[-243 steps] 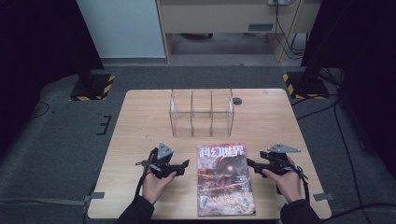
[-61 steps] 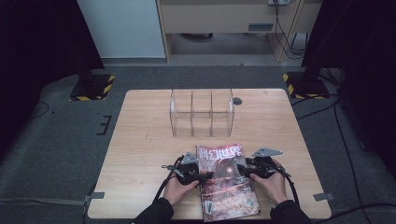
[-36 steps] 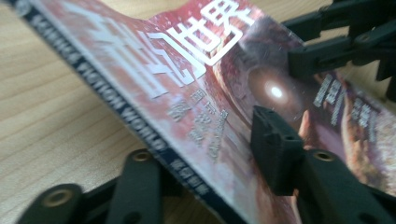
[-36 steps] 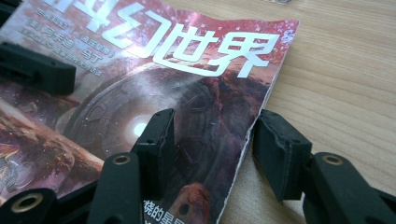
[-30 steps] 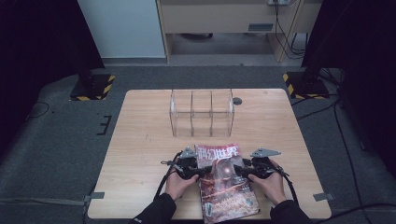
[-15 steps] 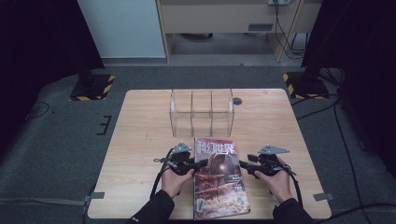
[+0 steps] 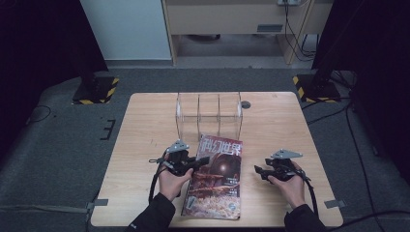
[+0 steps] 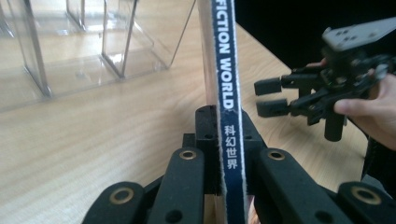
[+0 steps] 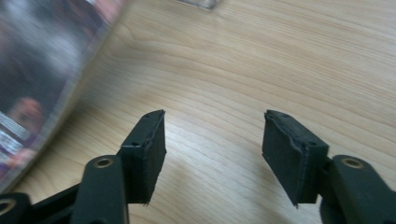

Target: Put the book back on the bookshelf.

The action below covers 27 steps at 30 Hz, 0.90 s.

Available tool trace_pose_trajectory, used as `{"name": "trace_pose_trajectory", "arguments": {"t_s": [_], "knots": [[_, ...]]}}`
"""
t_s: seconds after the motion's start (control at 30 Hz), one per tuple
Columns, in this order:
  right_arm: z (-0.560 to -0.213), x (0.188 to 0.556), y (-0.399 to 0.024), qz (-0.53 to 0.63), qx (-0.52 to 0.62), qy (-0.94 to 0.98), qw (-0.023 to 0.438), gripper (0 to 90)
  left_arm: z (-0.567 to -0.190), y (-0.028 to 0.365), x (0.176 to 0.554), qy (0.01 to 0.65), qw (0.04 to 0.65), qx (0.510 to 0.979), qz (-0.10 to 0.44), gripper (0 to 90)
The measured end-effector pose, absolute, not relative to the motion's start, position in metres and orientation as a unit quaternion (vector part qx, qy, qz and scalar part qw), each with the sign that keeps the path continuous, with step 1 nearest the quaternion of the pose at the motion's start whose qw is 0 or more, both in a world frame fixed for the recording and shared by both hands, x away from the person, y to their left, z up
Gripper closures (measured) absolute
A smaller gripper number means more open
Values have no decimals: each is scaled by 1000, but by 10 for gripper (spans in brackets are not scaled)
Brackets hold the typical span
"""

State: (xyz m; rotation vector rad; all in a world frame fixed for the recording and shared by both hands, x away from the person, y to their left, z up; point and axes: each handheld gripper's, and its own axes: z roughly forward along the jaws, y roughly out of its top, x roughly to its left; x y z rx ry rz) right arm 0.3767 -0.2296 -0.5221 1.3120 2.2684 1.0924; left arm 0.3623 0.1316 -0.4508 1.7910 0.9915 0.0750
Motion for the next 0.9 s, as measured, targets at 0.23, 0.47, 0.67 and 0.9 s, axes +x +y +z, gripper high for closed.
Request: {"name": "trace_pose_trajectory", "arguments": {"t_s": [0.23,0.47,0.67,0.9], "knots": [[-529,378,-231,343,457,806,152,303,-429,145,360,409,543,732,46,837],[-531,380,-232,329,453,811,173,213,-404,164,356,409,570,709,73,838],[-535,380,-230,327,462,804,183,107,-392,180,356,421,580,691,94,838],[-539,380,-231,336,463,798,193,62,-384,196,357,434,579,680,120,838]]}}
